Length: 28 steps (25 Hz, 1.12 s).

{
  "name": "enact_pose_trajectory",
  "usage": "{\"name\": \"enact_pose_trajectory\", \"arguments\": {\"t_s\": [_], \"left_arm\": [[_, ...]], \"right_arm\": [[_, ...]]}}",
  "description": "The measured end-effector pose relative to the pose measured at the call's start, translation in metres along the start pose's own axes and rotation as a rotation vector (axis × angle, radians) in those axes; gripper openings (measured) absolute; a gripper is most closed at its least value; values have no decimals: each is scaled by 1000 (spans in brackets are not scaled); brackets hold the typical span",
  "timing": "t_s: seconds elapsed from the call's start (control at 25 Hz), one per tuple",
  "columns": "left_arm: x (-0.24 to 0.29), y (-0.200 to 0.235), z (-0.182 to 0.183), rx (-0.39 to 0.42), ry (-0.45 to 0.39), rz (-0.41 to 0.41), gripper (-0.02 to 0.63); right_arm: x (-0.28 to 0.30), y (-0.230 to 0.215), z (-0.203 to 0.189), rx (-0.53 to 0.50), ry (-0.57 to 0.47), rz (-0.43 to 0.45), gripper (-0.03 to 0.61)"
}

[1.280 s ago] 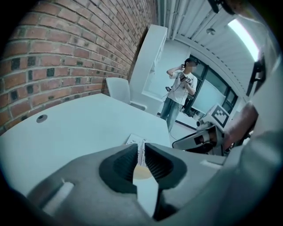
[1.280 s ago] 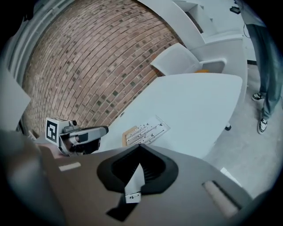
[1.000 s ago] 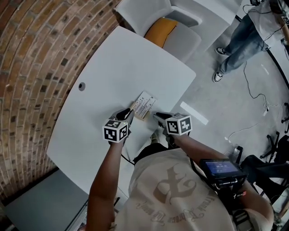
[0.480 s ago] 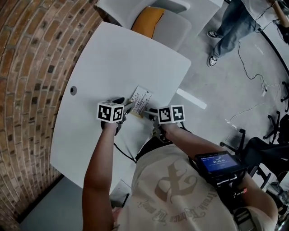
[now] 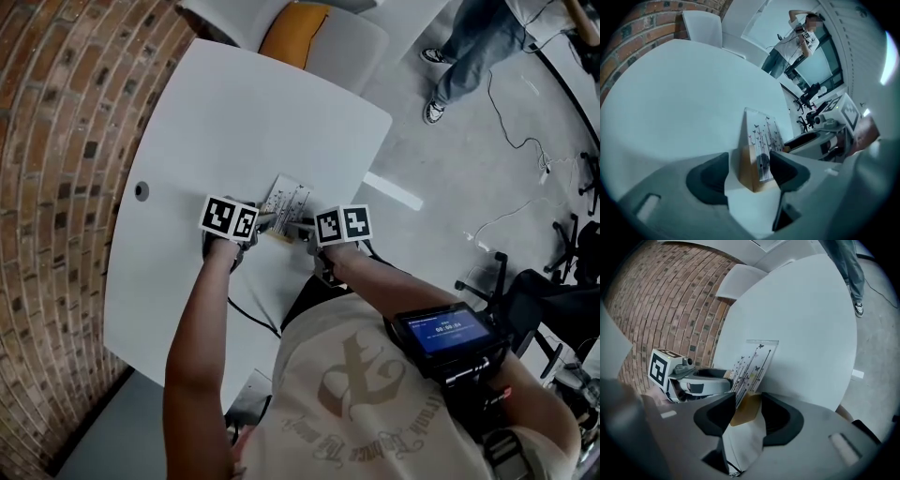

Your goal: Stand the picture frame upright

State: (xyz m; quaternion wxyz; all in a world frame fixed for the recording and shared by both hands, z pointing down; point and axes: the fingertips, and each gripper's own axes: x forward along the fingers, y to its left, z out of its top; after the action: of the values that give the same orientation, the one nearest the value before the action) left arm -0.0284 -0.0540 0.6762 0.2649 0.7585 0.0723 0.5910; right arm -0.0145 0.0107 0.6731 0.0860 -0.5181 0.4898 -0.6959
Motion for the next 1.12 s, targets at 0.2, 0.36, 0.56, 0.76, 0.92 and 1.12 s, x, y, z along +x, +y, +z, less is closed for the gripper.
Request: {"name": "enact_pose_trajectory", "arguments": {"t_s": [0.2, 0.36, 0.56, 0.76, 0.92, 1.12], "left_arm": [[-1, -2, -1, 6, 43, -9, 278], [1, -10, -3, 7, 45, -10, 200], [-5, -10, -7, -47, -20, -4, 184], [-18, -6, -21, -133, -139, 18, 167], [-24, -17, -27, -189, -239, 26, 148], [-29, -25, -36, -228, -332, 56, 123]], "right_arm": [[4, 0, 1, 12, 5, -8, 161], [3, -1, -1, -3, 24, -18, 155], [-1, 3, 2, -104, 30, -44, 146], [2, 13, 2, -246, 53, -59, 133], [-8, 15, 0, -377, 74, -75, 130], [-17, 15, -2, -506, 107, -84, 121]]}}
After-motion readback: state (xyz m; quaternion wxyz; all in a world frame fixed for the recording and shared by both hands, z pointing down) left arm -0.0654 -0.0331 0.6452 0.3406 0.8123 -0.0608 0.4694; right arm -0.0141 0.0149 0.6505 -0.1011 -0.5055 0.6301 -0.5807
